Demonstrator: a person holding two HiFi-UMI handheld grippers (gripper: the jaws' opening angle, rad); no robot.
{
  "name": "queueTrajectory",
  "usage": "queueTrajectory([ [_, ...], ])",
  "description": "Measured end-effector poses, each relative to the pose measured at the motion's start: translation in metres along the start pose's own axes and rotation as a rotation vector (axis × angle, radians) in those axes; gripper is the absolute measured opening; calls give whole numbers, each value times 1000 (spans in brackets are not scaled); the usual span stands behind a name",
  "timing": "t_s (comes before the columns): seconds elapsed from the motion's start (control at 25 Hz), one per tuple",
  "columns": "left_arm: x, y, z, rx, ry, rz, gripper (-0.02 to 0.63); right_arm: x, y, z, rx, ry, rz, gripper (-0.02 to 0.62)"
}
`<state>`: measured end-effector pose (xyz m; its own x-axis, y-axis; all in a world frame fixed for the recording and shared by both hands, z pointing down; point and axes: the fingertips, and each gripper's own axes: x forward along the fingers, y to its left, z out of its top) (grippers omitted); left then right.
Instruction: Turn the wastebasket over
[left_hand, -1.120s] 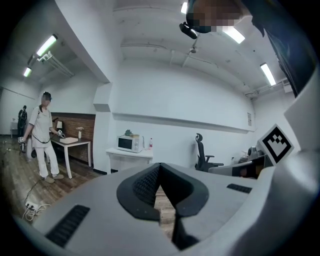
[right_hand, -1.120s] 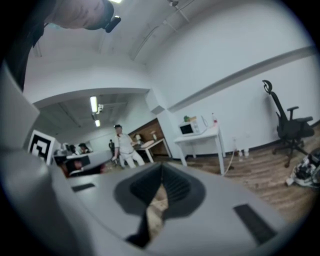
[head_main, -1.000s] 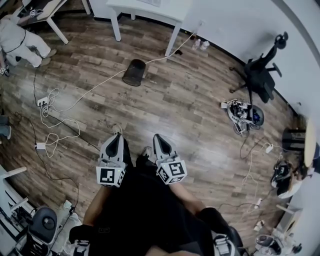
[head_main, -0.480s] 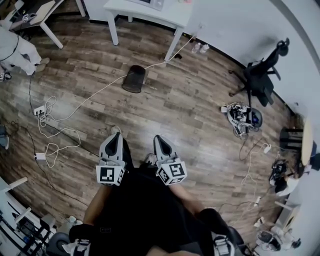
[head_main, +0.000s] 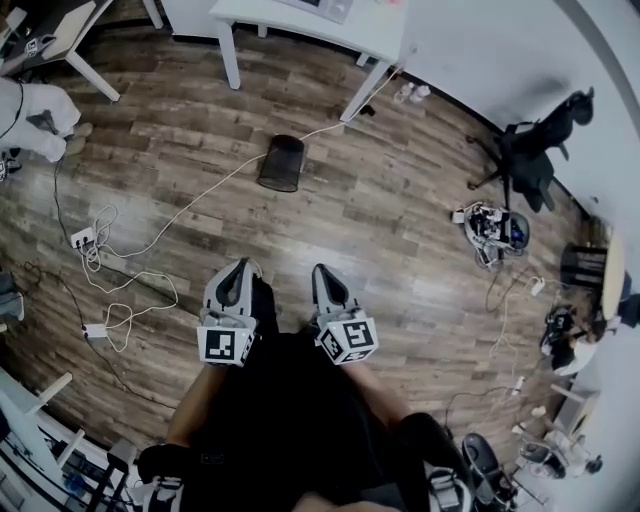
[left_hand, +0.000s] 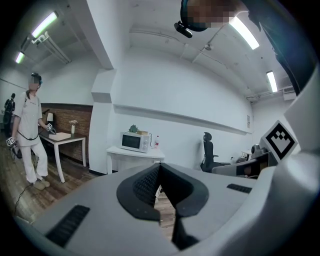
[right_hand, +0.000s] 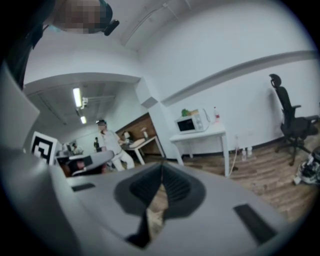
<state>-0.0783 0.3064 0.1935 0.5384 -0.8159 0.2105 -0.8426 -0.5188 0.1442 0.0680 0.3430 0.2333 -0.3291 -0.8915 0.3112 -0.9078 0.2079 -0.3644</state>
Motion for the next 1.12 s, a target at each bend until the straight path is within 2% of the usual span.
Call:
queueTrajectory([
  [0.12,15,33,5,4,20,-24,31,31,7,8,10,1,-33,34],
  [0.28,34,61,7,49,42,-63,32,60,7,16,19,-14,-81,34],
  [0.56,68,78,4,57,58,-102,31,94,-8,22,10,-6,-119,33],
  [0.76,98,76,-1,55,83,-100,32,118,-33,25,17,7,-111,34],
  [1.12,170,83,0,83,107,-63,31,184,-77,30,24,45,-46,32],
])
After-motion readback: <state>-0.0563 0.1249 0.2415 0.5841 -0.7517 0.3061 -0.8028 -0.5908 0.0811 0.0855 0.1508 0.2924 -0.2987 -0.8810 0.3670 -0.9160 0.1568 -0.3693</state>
